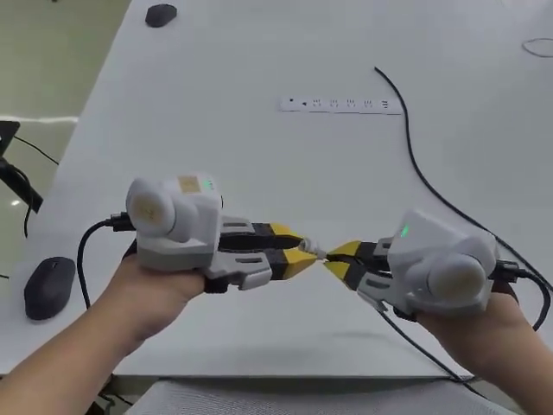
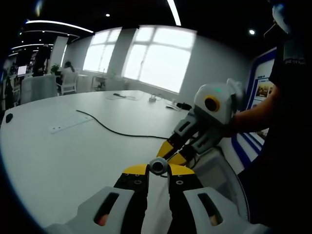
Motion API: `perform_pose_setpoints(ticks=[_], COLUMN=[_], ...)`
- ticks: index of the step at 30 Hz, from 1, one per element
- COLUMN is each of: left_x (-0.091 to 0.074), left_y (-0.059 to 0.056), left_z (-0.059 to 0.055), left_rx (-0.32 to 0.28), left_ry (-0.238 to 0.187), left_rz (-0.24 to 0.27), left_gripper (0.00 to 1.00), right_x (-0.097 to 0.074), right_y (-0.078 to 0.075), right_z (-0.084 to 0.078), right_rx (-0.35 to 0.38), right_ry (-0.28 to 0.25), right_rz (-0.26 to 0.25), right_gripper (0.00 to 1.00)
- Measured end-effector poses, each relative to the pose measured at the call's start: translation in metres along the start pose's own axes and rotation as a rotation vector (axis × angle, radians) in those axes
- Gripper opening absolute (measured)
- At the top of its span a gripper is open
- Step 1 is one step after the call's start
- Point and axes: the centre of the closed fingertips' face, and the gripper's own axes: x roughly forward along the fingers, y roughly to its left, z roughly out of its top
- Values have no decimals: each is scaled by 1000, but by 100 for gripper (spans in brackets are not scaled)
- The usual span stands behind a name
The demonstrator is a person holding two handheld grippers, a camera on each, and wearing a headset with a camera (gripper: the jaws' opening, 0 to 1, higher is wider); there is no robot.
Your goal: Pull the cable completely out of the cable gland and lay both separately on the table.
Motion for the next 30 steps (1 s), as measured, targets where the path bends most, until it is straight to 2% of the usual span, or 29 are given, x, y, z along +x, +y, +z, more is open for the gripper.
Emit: perform_pose_setpoints(ticks=[8,16,18,20,25,28,30], left_x=[1,1,0,-2,-2,-2,-1], left_y=[-1,-2,-1,0,4,6,6], left_z=[1,2,4,6,3,2,-1], left_rx=[4,10,5,-5,2,-9,-3], left_ry=[-2,-7,-20,-32,-30,-37,-30], left_rz=[2,6,9,12,30,35,38], left_gripper=[15,15,15,15,15,15,15], right_x=[0,0,-1,-1,-2,-3,-4], right_y=[-1,-2,-4,-7,-15,-24,-27], right_z=[-5,-17,-19,-23,-23,-19,-16], right_rx=[77,71,71,63,80,127,130], right_ry=[7,38,42,47,44,32,31], right_rz=[4,-3,-10,-18,-36,-51,-55], right_gripper=[0,0,0,0,0,0,0])
